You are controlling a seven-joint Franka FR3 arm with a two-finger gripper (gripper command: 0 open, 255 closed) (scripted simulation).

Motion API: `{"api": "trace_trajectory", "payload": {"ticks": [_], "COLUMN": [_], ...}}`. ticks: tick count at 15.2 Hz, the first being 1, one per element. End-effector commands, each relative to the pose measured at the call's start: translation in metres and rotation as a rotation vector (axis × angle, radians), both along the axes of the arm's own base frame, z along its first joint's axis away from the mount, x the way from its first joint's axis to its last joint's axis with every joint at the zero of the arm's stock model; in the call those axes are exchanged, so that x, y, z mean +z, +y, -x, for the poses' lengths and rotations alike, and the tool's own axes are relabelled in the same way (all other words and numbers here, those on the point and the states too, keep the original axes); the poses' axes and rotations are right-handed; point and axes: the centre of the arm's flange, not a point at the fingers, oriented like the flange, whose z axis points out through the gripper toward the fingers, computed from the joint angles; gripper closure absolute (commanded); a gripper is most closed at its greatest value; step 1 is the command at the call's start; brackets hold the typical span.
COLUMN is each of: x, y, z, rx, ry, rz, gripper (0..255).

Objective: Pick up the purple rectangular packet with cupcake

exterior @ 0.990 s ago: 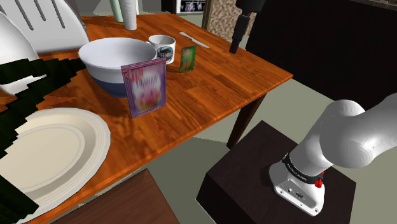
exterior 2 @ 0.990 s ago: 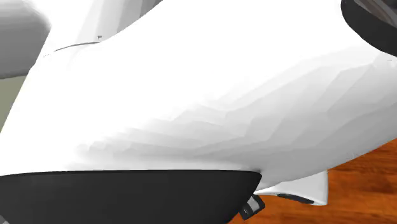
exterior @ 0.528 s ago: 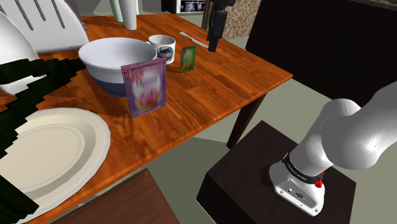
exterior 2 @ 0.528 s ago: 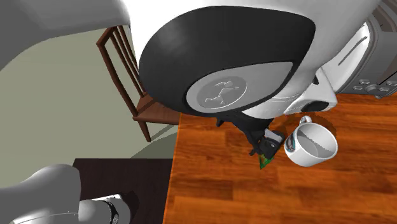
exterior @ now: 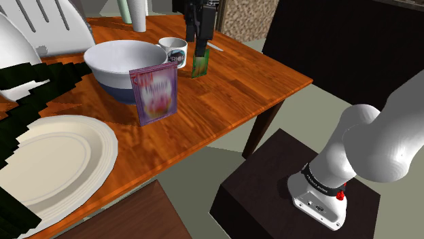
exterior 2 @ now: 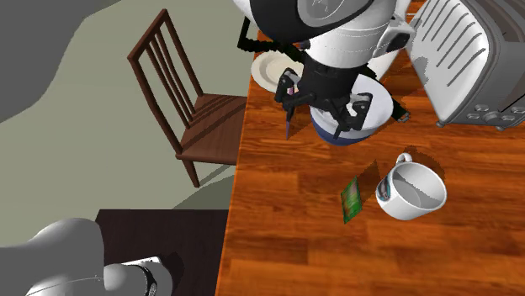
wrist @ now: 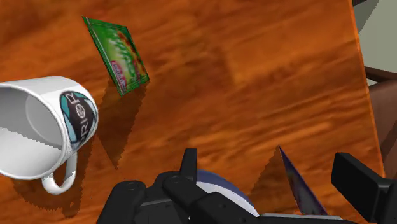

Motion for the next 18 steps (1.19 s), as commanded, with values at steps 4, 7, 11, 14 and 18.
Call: {"api": "trace_trajectory", "payload": {"ticks": [4,7,11,14,18], "x": [0.004,0.008,-0.008,-0.024,-0.032], "y": [0.066,0.103,0.107,0.107,0.108], "z": [0.012,0.026,0.027,0.027,0.028], "rx": [0.214,0.340,0.353,0.353,0.353], "ry": [-0.005,-0.009,-0.009,-0.009,-0.009], "rz": [0.010,0.017,0.017,0.017,0.017], "gripper": [0,0,0,0,255]}}
